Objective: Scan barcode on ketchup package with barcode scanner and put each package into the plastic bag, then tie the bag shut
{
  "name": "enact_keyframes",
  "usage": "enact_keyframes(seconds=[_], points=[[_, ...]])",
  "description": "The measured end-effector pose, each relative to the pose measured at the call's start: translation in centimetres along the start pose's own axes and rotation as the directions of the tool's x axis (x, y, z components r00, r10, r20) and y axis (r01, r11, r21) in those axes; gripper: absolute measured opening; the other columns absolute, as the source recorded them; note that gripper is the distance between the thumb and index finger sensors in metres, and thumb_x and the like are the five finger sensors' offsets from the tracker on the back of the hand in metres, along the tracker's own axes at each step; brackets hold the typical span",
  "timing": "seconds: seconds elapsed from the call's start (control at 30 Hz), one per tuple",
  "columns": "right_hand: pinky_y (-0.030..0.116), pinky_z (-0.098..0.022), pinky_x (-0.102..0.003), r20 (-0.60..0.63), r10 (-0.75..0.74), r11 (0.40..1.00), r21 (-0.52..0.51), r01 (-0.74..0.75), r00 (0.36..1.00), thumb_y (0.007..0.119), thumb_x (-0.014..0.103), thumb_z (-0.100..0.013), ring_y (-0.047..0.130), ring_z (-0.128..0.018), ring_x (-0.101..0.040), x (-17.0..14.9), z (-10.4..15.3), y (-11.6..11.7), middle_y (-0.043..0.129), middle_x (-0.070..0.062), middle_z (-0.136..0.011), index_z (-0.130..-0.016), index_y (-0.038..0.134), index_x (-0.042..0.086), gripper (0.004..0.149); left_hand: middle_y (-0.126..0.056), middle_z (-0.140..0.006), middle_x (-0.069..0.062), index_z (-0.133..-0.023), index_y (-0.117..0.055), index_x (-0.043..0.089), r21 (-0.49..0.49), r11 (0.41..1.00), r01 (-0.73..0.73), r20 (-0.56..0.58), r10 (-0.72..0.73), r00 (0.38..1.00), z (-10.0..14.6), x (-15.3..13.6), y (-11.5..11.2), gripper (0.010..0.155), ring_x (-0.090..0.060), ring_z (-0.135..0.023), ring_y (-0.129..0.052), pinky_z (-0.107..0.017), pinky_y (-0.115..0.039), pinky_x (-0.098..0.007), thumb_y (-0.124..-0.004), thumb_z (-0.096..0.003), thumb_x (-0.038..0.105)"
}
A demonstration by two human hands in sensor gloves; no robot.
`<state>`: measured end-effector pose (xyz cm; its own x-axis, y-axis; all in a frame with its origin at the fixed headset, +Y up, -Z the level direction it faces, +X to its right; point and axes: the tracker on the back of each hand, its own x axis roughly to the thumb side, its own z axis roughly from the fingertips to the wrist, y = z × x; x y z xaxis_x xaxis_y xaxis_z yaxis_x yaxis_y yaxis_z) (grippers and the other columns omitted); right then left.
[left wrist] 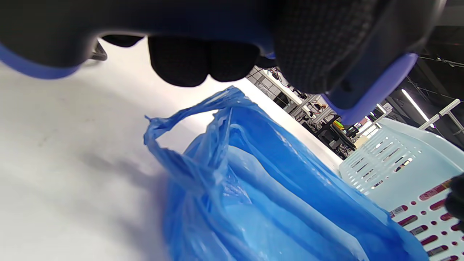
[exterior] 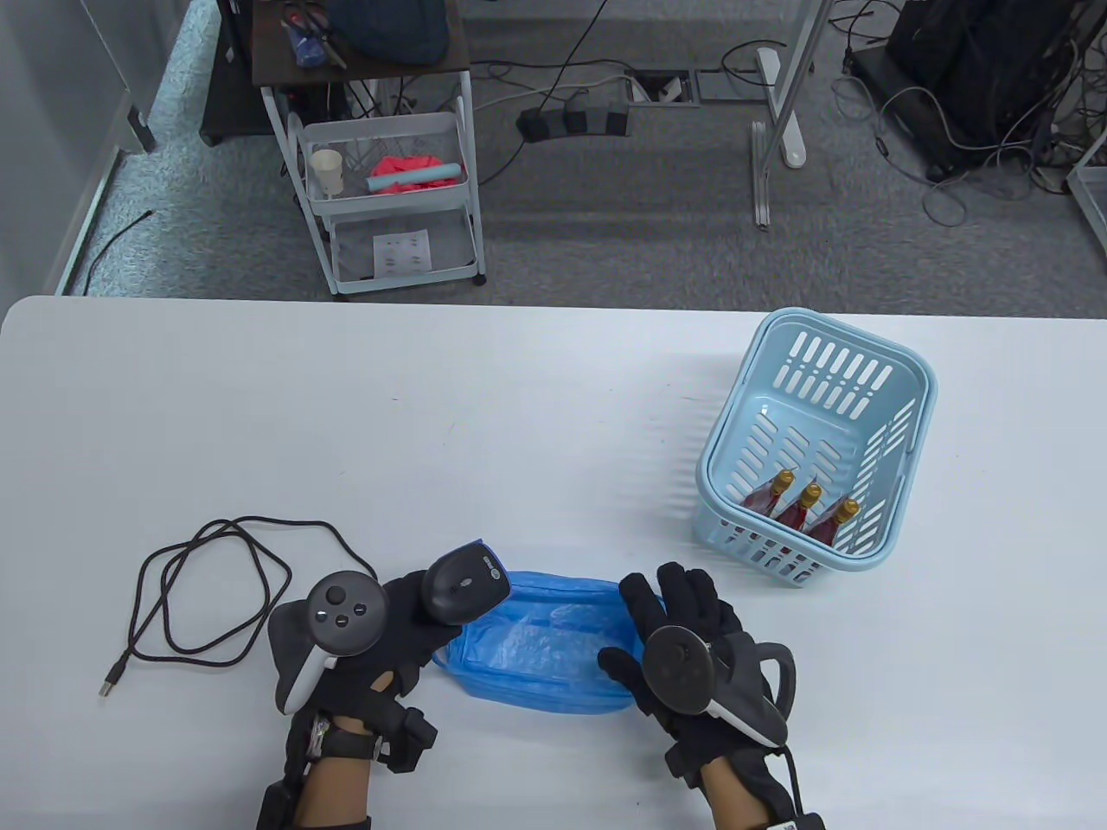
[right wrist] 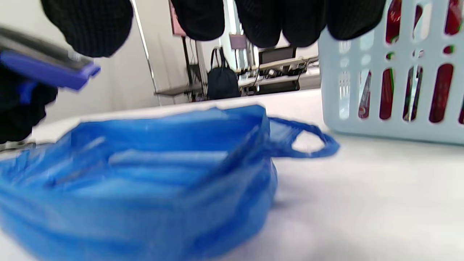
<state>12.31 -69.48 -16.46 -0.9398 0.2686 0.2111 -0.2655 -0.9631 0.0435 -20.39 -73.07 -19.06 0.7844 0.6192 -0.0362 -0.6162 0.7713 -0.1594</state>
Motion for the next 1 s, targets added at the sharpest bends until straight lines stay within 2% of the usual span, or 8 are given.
enact_keyframes(seconds=[0.13,0.23,0.37,0.47,0.73,1.0], points=[[0.063,-0.064,-0.06,-0.029,-0.066,0.994,-0.093,0.063,0.997,0.074,0.048,-0.052,0.064,-0.093,-0.05,-0.7,-0.2,-2.9,0.063,-0.023,-0.107,-0.106,0.061,0.016,0.065,-0.09,-0.084,0.001,-0.089,-0.082,0.027,-0.002,1.0,-0.007,-0.001,0.007,1.0,0.0,0.0,0.0,0.051,-0.03,-0.072,-0.097,-0.062,-0.076,-0.053,-0.089,-0.0429,0.047],[0.067,-0.06,-0.056,-0.05,-0.081,0.983,-0.168,0.071,0.996,0.076,0.044,-0.052,0.072,-0.086,-0.047,-1.3,-0.7,-6.1,0.066,-0.023,-0.105,-0.105,0.063,0.015,0.061,-0.089,-0.084,0.001,-0.09,-0.082,0.027,0.002,1.0,-0.007,-0.004,0.007,1.0,0.0,0.0,0.1,0.051,-0.03,-0.072,-0.097,-0.062,-0.076,-0.053,-0.089,-0.0431,0.047],[0.071,-0.055,-0.053,-0.125,-0.081,0.978,-0.202,0.054,0.989,0.076,0.039,-0.053,0.077,-0.081,-0.045,-2.4,-2.1,-9.5,0.069,-0.022,-0.104,-0.104,0.064,0.015,0.057,-0.089,-0.084,0.0,-0.09,-0.082,0.027,-0.001,1.0,-0.009,-0.007,0.009,1.0,0.0,0.0,0.1,0.051,-0.03,-0.071,-0.097,-0.062,-0.076,-0.053,-0.089,-0.043,0.047],[0.073,-0.053,-0.051,-0.191,-0.078,0.98,-0.192,0.04,0.979,0.076,0.036,-0.053,0.081,-0.076,-0.042,-3.4,-3.2,-10.9,0.069,-0.022,-0.103,-0.103,0.065,0.014,0.056,-0.089,-0.084,0.0,-0.09,-0.082,0.027,-0.003,1.0,-0.006,-0.01,0.006,1.0,0.0,0.0,0.0,0.051,-0.03,-0.071,-0.097,-0.062,-0.076,-0.053,-0.089,-0.0431,0.047],[0.075,-0.048,-0.048,-0.375,0.011,0.995,-0.087,-0.047,0.927,0.077,0.03,-0.053,0.085,-0.069,-0.038,-5.9,-6.9,-11.3,0.071,-0.02,-0.103,-0.103,0.066,0.015,0.053,-0.089,-0.084,0.0,-0.09,-0.081,0.027,-0.011,1.0,0.001,-0.013,-0.002,1.0,0.0,0.1,-0.1,0.051,-0.03,-0.071,-0.097,-0.062,-0.076,-0.053,-0.089,-0.0433,0.047],[0.078,-0.041,-0.042,-0.516,0.153,0.988,0.111,-0.111,0.843,0.078,0.031,-0.054,0.089,-0.06,-0.034,-7.2,-10.6,-10.3,0.067,-0.022,-0.106,-0.107,0.059,0.015,0.059,-0.089,-0.084,0.0,-0.09,-0.081,0.027,-0.016,1.0,0.006,-0.018,-0.007,1.0,-0.1,0.1,-0.2,0.052,-0.03,-0.071,-0.097,-0.062,-0.076,-0.053,-0.089,-0.0433,0.047]])
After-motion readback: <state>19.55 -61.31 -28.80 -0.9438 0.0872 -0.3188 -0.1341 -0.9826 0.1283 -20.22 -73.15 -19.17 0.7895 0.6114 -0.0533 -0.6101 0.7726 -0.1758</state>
